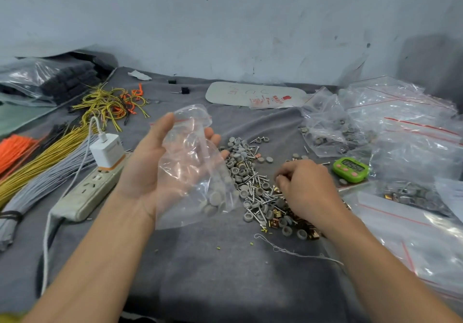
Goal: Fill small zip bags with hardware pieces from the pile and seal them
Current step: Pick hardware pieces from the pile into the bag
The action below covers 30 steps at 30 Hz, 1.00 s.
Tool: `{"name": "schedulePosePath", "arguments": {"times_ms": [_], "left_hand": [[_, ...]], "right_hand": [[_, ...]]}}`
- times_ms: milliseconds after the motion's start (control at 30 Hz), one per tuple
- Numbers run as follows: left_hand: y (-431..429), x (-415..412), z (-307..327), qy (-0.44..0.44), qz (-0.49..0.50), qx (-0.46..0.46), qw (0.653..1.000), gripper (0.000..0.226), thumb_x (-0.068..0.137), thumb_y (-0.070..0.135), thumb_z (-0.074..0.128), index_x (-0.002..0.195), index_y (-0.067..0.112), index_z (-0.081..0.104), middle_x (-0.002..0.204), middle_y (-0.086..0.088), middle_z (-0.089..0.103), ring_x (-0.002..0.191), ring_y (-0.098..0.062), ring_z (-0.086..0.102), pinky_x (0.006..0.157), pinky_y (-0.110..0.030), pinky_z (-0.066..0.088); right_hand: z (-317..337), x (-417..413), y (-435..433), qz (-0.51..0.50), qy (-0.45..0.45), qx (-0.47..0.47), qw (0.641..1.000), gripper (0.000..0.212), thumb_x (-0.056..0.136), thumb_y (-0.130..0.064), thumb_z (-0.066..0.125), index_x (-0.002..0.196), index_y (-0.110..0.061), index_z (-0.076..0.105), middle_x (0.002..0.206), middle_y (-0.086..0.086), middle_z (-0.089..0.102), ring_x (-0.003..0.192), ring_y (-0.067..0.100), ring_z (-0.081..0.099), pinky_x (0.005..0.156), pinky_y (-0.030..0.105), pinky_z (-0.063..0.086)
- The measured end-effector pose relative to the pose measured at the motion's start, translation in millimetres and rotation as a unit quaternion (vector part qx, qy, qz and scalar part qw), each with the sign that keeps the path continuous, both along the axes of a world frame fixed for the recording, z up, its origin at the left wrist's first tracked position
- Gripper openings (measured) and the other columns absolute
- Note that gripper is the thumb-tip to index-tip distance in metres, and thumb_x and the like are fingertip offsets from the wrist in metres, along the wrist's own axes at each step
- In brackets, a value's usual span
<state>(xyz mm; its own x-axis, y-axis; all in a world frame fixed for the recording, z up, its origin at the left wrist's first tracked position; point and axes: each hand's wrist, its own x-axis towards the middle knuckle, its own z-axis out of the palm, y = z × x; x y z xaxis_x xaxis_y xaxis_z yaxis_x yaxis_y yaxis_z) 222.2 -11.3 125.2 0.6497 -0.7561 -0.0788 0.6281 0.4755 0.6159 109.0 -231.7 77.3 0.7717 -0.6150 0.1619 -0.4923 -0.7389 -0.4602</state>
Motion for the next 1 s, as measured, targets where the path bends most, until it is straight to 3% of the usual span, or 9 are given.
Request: {"name": "schedulePosePath", "arguments": {"times_ms": [67, 200, 400, 567, 667, 800, 833, 933, 1000], "left_hand": [[-4, -2, 0, 0.018, -0.005, 0.004, 1.000, 0.064, 0.081, 0.048, 0.070, 0.114, -0.006, 0.072, 0.104, -0.015, 0.071, 0.098, -0.029, 0.072, 0.088, -0.054, 0.059], [-12, -4, 1, 0.023, -0.033, -0.005, 0.999, 0.071, 0.078, 0.054, 0.068, 0.109, -0.010, 0.073, 0.101, -0.018, 0.073, 0.094, -0.031, 0.074, 0.091, -0.056, 0.057], [-21, -1, -2, 0.066, -0.045, -0.024, 0.997, 0.077, 0.087, 0.066, 0.058, 0.114, -0.004, 0.070, 0.102, -0.017, 0.072, 0.090, -0.033, 0.074, 0.097, -0.056, 0.053], [-22, 6, -4, 0.078, -0.048, -0.041, 0.995, 0.078, 0.090, 0.071, 0.053, 0.110, -0.002, 0.070, 0.104, -0.014, 0.071, 0.092, -0.035, 0.073, 0.101, -0.050, 0.052], [-22, 8, -5, 0.054, -0.041, -0.036, 0.997, 0.081, 0.091, 0.074, 0.050, 0.106, -0.002, 0.074, 0.106, -0.016, 0.072, 0.097, -0.036, 0.072, 0.098, -0.050, 0.054], [-25, 13, 3, 0.060, 0.046, -0.006, 0.997, 0.093, 0.097, 0.070, 0.040, 0.069, -0.012, 0.075, 0.081, -0.022, 0.075, 0.068, -0.034, 0.076, 0.050, -0.046, 0.060], [-24, 14, 2, 0.062, 0.058, -0.001, 0.996, 0.092, 0.096, 0.069, 0.041, 0.067, -0.012, 0.075, 0.078, -0.021, 0.074, 0.065, -0.033, 0.075, 0.048, -0.047, 0.059], [-20, 8, -4, -0.032, 0.121, 0.067, 0.990, 0.073, 0.089, 0.066, 0.058, 0.102, -0.002, 0.078, 0.090, -0.011, 0.075, 0.085, -0.027, 0.074, 0.081, -0.046, 0.061], [-17, 4, -10, -0.220, 0.244, 0.185, 0.926, 0.060, 0.083, 0.056, 0.073, 0.123, 0.012, 0.066, 0.102, -0.002, 0.074, 0.096, -0.017, 0.071, 0.094, -0.044, 0.057]], "right_hand": [[-1, -1, 1, 0.002, -0.013, 0.018, 1.000, 0.013, 0.094, -0.026, 0.068, 0.086, -0.032, 0.076, 0.071, -0.014, 0.068, 0.068, 0.008, 0.061, 0.067, 0.024, 0.044], [-1, 0, 6, 0.018, -0.005, 0.030, 0.999, 0.011, 0.092, -0.024, 0.070, 0.085, -0.031, 0.074, 0.068, -0.017, 0.066, 0.060, -0.002, 0.061, 0.051, 0.012, 0.039], [1, -5, 8, 0.005, -0.009, 0.036, 0.999, 0.013, 0.086, -0.032, 0.081, 0.075, -0.029, 0.074, 0.062, -0.011, 0.071, 0.070, 0.010, 0.069, 0.073, 0.033, 0.059], [-1, -11, 8, -0.024, -0.067, 0.067, 0.995, 0.026, 0.082, -0.020, 0.078, 0.063, -0.034, 0.069, 0.057, -0.029, 0.064, 0.060, -0.011, 0.062, 0.054, 0.015, 0.041], [-4, -9, 14, -0.015, -0.078, 0.078, 0.994, 0.023, 0.081, -0.017, 0.074, 0.064, -0.033, 0.071, 0.059, -0.025, 0.066, 0.057, -0.006, 0.062, 0.048, 0.010, 0.040], [-8, -5, 14, 0.024, -0.007, 0.057, 0.998, 0.016, 0.088, -0.019, 0.069, 0.084, -0.032, 0.077, 0.072, -0.018, 0.070, 0.066, -0.004, 0.063, 0.055, 0.014, 0.042], [-9, -5, 12, 0.030, -0.007, 0.063, 0.998, 0.015, 0.089, -0.019, 0.070, 0.091, -0.032, 0.078, 0.076, -0.017, 0.071, 0.070, -0.003, 0.064, 0.060, 0.015, 0.044], [-13, -4, 11, 0.020, -0.075, 0.118, 0.990, 0.011, 0.090, -0.019, 0.074, 0.086, -0.030, 0.076, 0.071, -0.014, 0.073, 0.069, 0.001, 0.068, 0.066, 0.019, 0.050], [-16, -3, 14, 0.004, -0.139, 0.161, 0.977, 0.012, 0.088, -0.021, 0.076, 0.078, -0.027, 0.076, 0.060, -0.013, 0.071, 0.057, 0.000, 0.067, 0.055, 0.014, 0.047]]}}
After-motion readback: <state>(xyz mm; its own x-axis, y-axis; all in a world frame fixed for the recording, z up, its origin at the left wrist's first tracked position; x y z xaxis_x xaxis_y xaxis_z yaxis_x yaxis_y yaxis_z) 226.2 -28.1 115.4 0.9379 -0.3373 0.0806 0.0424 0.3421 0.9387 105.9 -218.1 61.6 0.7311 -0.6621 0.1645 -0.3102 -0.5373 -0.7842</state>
